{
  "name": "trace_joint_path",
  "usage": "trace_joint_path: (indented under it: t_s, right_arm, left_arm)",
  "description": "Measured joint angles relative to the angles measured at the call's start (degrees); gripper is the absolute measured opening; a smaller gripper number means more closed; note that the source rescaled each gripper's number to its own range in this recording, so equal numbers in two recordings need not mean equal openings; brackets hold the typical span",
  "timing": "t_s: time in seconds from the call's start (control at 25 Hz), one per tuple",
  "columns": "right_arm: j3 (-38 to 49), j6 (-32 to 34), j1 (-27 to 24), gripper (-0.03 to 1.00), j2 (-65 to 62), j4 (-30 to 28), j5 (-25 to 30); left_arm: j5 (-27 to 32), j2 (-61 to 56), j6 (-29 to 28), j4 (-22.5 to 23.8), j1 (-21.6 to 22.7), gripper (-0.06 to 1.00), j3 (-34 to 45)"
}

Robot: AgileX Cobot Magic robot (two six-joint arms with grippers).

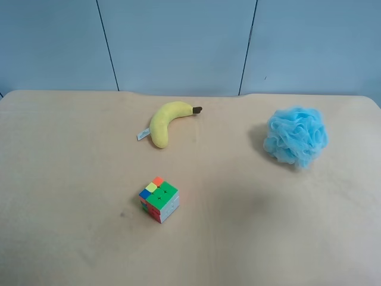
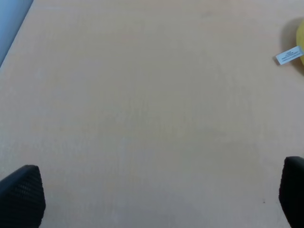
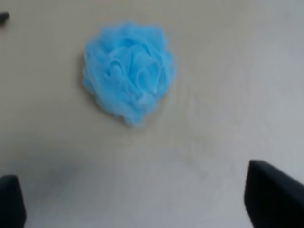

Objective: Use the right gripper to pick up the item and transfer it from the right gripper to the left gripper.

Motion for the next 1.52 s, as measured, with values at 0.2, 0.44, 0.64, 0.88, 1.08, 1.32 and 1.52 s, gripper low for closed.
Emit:
trace_joint_path:
  t_s: [0.2,0.44,0.64,0.88,1.08,1.32,1.52]
  right_arm:
    - [0.0,0.0,0.0,0.88,9.9,-0.1,-5.4]
    - [0.0,0.0,0.0,0.88,17.8,-0.1,-11.9]
    - [0.0,1.4,0.0,0.88,23.6,-1.7,-17.3]
    - [0.0,2.3,0.0,0.88,31.2,-2.2,-23.5]
    - [-0.1,2.8,0.0,0.88,37.4,-2.2,-28.5]
    - [-0.1,2.8,0.0,0.88,44.5,-2.2,-35.1]
    - [-0.1,2.8,-0.7,0.88,50.1,-2.5,-38.1]
  left_arm:
    - [0.0,0.0,0.0,0.0,0.0,1.00,0.0]
    - [0.0,0.0,0.0,0.0,0.0,1.00,0.0]
    - [0.0,0.0,0.0,0.0,0.0,1.00,0.0]
    - [0.0,0.0,0.0,0.0,0.0,1.00,0.0]
    - [0.0,0.0,0.0,0.0,0.0,1.00,0.0]
    - [0.0,0.0,0.0,0.0,0.0,1.00,0.0]
    - [0.0,0.0,0.0,0.0,0.0,1.00,0.0]
